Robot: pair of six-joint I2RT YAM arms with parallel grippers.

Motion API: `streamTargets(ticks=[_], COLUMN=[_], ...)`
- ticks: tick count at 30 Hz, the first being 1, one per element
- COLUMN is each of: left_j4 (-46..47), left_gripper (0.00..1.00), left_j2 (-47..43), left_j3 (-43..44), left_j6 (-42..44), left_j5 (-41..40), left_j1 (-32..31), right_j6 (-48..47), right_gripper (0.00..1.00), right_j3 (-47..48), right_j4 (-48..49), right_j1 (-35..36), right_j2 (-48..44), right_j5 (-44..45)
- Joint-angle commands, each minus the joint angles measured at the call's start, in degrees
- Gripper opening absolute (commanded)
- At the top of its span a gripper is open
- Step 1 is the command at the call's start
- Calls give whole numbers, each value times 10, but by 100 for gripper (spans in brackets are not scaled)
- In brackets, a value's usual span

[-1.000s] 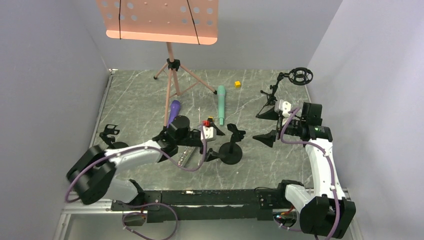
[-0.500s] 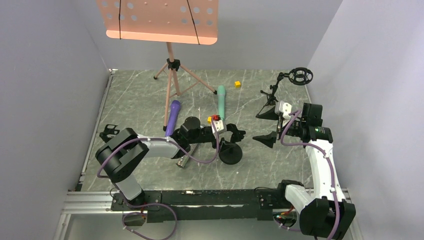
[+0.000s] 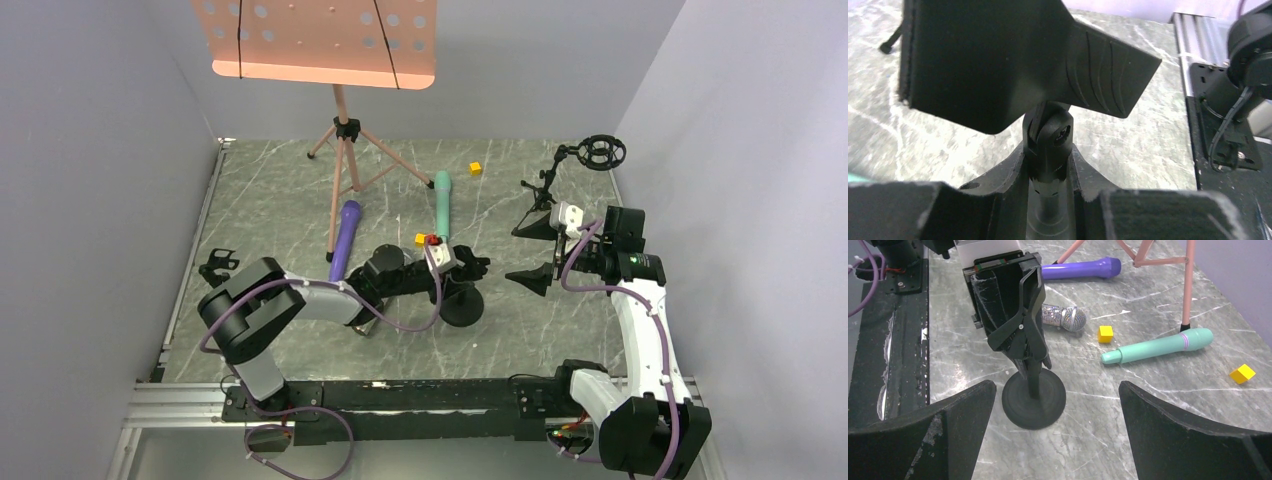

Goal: Attach the microphones to the stand

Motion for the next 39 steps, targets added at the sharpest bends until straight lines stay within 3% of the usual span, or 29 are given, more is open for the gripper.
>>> streamTargets(ticks=[1,6,12,13,15,18,21,24,26,30,33,36,39], left_j4=[51,99,131,131,125,121,117,114,89,-75,-331,-532,-650], left_gripper=[0,0,1,7,27,64,87,98,99,99,99,99,99], left_j2=[-50,-43,-19,-21,-28,-39,-57,-88,-128,-258,-359,-391,-369], left_j3=[-29,-40,-40,-42,-44,-52,-68,-97,-123,-154,-126,-64,-6], left_j6=[-6,-12,-15,-19,-28,-33,-34,-32,-24,-38,-109,-153,-163], left_j5=[-152,-321,-386,-390,-393,-387,-375,-362,-359,-358,-300,-242,-235], left_j1=[-34,-91,-111,-111,-111,-111,-111,-111,-110,-80,14,130,209], right_j6=[3,-6,-2,-2,4,8,2,-1,-4,-7,-7,-4,5], right_gripper=[100,100,100,100,100,100,100,100,100,100,100,100,100], right_j3=[1,-7,-19,-20,-24,-26,-22,-18,-15,-6,-1,0,0], right_j4=[12,11,23,25,31,36,31,27,23,16,11,12,19], right_j1=[4,19,45,49,58,70,74,73,73,69,66,64,63], right_j2=[0,4,11,12,12,17,17,13,13,11,10,8,8], right_j5=[-30,-43,-44,-47,-53,-54,-43,-32,-22,-2,3,6,11])
